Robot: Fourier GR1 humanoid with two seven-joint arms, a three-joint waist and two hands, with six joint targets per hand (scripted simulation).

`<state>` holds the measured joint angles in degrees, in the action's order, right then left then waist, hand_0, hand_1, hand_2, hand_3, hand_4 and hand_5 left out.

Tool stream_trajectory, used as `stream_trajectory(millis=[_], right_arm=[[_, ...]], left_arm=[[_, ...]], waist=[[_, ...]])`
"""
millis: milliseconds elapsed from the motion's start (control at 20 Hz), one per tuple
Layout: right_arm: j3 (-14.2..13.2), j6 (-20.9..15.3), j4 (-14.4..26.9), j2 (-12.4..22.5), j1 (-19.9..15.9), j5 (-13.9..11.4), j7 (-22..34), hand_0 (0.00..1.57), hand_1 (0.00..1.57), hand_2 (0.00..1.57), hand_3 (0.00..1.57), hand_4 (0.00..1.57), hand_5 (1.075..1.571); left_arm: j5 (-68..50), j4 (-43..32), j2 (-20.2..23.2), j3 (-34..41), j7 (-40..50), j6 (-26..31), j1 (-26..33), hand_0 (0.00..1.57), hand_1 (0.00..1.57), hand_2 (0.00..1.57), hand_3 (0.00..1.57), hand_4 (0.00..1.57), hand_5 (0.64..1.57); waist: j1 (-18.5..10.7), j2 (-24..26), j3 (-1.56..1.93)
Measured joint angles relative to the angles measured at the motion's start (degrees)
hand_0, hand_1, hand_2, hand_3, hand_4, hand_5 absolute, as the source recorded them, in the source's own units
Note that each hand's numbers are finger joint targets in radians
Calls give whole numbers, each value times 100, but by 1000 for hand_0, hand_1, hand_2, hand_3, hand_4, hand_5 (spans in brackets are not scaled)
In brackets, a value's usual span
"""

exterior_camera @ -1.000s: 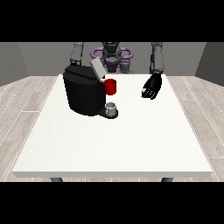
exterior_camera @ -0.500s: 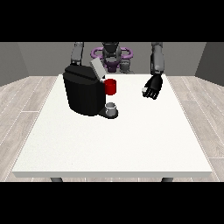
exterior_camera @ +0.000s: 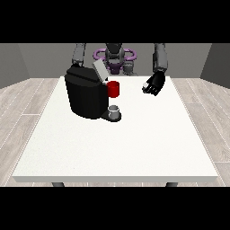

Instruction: Insert the coffee pod into the coffee machine and close the lid

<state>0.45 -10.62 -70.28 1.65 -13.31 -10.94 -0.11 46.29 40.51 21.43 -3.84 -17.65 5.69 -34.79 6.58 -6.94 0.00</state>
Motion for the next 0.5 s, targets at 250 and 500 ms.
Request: stream_trajectory(millis=[250,500], right_arm=[[-103,-36,332,63,-59,-37,-55,0,0,0,0,0,1571],[-86,-57,474,47,-141,-75,-77,0,0,0,0,0,1571]], left_arm=[[-107,181,-74,63,154,623,-340,1371,1371,1379,1325,504,1571],[-169,349,-155,127,455,1153,-759,1402,1402,1390,1329,542,1571]], waist=[[-105,192,1],[-80,341,2]])
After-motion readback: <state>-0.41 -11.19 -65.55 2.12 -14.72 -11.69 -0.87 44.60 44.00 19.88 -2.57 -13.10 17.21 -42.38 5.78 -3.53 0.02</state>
